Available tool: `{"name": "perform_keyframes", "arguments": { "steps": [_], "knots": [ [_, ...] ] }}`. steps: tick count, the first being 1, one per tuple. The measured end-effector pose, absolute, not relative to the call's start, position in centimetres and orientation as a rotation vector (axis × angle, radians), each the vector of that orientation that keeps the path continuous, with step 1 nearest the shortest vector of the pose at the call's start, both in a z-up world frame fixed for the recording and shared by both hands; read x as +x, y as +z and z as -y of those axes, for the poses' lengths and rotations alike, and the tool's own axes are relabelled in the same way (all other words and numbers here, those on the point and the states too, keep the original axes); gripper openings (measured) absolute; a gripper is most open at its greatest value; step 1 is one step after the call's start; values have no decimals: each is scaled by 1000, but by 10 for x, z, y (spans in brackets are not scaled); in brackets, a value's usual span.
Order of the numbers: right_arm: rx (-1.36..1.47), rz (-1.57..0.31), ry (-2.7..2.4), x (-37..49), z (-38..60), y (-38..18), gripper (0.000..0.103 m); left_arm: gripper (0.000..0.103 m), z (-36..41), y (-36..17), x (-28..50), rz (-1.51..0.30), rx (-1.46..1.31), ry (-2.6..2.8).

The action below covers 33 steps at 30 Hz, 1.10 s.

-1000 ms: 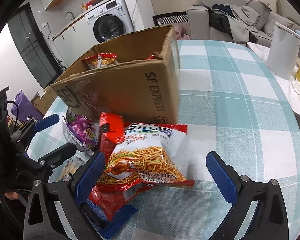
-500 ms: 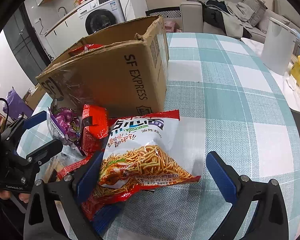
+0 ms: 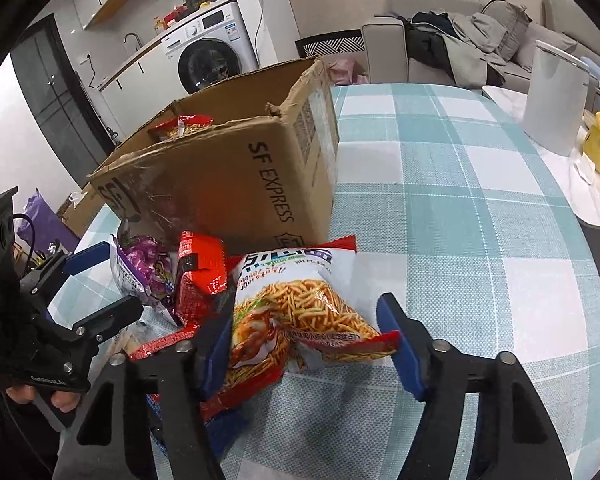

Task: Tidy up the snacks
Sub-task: 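Grasp the noodle-snack bag with the right gripper while the left gripper grasps the purple-white bag, then carry both bags over the box and lower them inside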

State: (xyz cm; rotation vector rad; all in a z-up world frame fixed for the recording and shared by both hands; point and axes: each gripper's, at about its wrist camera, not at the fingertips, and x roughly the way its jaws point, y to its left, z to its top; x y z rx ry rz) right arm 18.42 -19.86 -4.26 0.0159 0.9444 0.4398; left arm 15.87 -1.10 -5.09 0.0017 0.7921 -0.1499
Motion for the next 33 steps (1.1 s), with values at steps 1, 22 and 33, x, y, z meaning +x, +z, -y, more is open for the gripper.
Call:
{"name": "perform_keyframes", "arguments": {
  "steps": [1, 22, 33],
  "knots": [
    [17, -941, 438, 184, 200, -41, 64, 102, 11, -51, 157, -791, 2, -150],
    [107, -890, 458, 180, 222, -17, 62, 84, 22, -54, 161, -805, 16, -178],
    [113, -875, 468, 178, 224, -13, 61, 35, 24, -47, 155, -799, -12, -261]
  ]
}}
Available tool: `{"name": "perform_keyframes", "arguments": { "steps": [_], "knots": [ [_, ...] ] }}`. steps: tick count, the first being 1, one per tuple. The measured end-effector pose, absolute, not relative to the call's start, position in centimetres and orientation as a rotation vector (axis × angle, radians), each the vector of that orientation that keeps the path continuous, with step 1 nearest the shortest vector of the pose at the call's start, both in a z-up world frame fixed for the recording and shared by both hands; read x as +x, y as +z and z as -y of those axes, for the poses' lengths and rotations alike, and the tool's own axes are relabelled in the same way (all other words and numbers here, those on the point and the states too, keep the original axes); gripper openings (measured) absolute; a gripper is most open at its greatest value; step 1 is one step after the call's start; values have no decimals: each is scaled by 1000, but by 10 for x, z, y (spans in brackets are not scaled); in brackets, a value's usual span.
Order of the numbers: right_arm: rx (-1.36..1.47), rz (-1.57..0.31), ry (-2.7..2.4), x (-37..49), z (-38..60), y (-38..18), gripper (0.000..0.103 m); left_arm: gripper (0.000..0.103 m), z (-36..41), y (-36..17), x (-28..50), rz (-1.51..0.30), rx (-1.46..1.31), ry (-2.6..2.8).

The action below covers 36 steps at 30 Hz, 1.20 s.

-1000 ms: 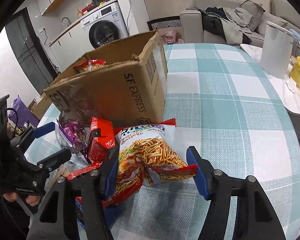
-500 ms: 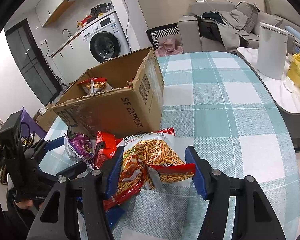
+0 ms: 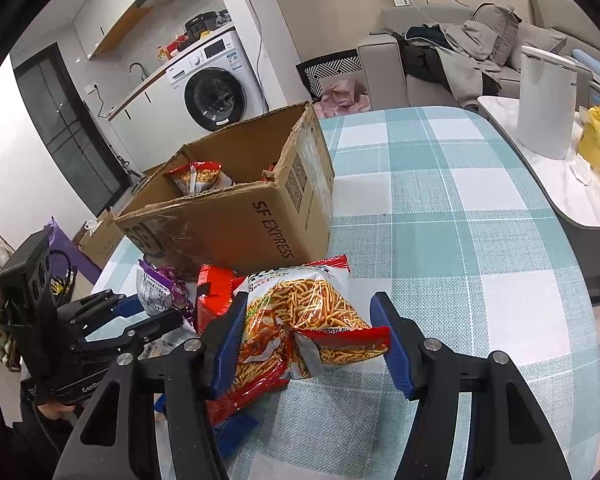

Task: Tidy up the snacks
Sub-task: 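Carry both bags over the box and lower them inside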

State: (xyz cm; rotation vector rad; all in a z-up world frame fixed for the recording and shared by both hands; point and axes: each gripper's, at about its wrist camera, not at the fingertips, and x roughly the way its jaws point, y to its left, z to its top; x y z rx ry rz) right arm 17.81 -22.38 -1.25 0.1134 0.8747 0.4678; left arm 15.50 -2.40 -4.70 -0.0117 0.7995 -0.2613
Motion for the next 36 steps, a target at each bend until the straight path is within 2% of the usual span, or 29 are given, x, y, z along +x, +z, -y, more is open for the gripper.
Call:
{"name": "perform_keyframes", "arguments": {
  "steps": [20, 36],
  "knots": [
    [150, -821, 472, 172, 238, 6, 61, 34, 2, -22, 137, -743, -71, -298],
    [190, -701, 526, 153, 231, 38, 61, 34, -7, 18, 114, -656, -90, -287]
  ]
}}
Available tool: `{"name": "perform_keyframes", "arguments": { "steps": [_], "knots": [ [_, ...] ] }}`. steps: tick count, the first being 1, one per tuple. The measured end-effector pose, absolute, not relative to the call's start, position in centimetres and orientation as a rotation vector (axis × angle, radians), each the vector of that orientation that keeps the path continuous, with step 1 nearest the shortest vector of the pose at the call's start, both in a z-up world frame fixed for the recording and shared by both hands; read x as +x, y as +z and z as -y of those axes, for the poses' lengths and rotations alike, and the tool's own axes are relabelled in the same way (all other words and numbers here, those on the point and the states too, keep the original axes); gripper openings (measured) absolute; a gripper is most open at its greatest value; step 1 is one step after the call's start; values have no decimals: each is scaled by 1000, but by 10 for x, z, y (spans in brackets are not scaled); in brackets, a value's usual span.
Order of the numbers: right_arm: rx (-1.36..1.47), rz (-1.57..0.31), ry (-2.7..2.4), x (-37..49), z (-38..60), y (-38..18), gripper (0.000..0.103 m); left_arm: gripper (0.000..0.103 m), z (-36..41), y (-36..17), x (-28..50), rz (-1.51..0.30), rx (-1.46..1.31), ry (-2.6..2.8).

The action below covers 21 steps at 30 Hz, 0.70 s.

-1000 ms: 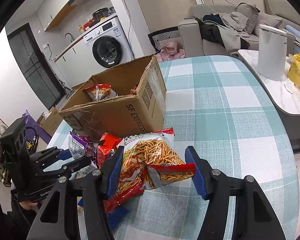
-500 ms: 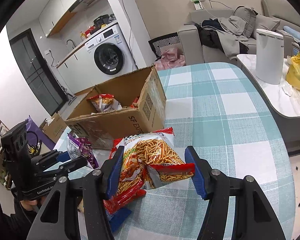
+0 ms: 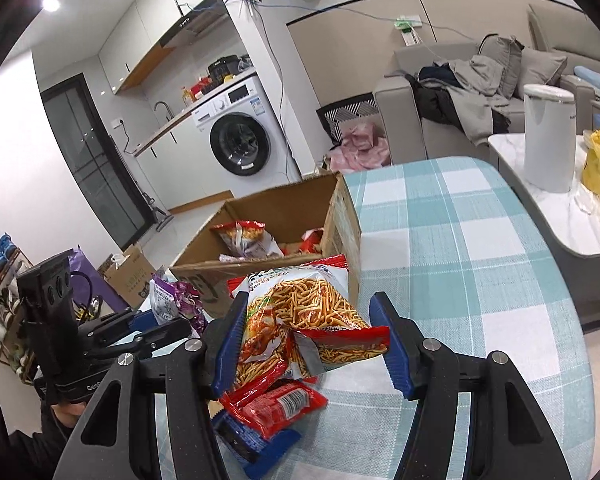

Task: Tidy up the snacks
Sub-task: 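Carry both bags over the box and lower them inside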

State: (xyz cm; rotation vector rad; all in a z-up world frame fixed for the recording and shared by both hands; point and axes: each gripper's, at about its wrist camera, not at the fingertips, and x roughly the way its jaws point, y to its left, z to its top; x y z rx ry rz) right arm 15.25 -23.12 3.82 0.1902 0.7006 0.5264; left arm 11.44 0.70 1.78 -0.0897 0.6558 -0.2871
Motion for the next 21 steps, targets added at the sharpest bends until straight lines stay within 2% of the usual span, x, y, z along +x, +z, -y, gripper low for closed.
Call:
{"name": "perform_keyframes", "arguments": {
  "steps": [21],
  "knots": [
    [168, -603, 525, 143, 204, 70, 61, 34, -20, 73, 106, -569, -122, -193]
  ]
}}
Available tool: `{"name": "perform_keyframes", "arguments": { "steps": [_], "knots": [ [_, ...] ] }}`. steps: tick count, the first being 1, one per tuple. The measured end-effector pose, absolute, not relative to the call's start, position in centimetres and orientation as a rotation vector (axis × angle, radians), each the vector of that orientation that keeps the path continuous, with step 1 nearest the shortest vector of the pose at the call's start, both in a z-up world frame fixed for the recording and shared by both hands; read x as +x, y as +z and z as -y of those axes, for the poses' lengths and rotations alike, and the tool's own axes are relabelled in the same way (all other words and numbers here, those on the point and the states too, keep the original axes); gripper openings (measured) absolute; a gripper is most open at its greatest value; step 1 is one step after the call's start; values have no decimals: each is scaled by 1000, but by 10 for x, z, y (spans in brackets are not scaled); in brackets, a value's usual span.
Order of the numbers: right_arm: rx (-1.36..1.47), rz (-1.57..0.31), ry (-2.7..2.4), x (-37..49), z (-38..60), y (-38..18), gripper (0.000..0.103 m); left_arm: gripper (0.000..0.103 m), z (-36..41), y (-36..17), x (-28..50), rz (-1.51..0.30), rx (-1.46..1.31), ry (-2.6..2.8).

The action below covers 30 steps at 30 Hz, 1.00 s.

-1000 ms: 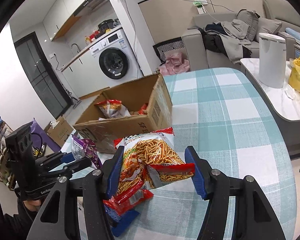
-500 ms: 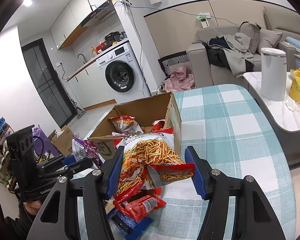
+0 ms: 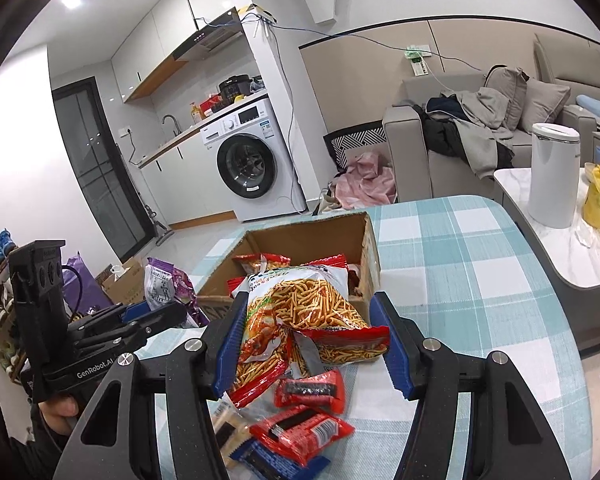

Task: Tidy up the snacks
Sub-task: 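Carry both bags over the box and lower them inside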

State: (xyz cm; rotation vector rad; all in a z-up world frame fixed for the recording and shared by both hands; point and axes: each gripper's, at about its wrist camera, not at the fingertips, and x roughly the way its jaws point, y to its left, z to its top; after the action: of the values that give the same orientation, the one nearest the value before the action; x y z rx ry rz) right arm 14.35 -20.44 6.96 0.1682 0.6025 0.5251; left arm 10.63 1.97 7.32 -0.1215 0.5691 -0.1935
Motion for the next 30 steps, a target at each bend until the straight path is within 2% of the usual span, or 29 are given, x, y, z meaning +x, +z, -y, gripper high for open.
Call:
{"name": "perform_keyframes", "arguments": {
  "steps": [16, 30],
  "knots": [
    [215, -605, 529, 163, 195, 76, 61, 34, -17, 105, 123, -528, -109, -180],
    [255, -616, 495, 196, 178, 79, 61, 34, -12, 96, 175, -555, -96, -144]
  ]
}}
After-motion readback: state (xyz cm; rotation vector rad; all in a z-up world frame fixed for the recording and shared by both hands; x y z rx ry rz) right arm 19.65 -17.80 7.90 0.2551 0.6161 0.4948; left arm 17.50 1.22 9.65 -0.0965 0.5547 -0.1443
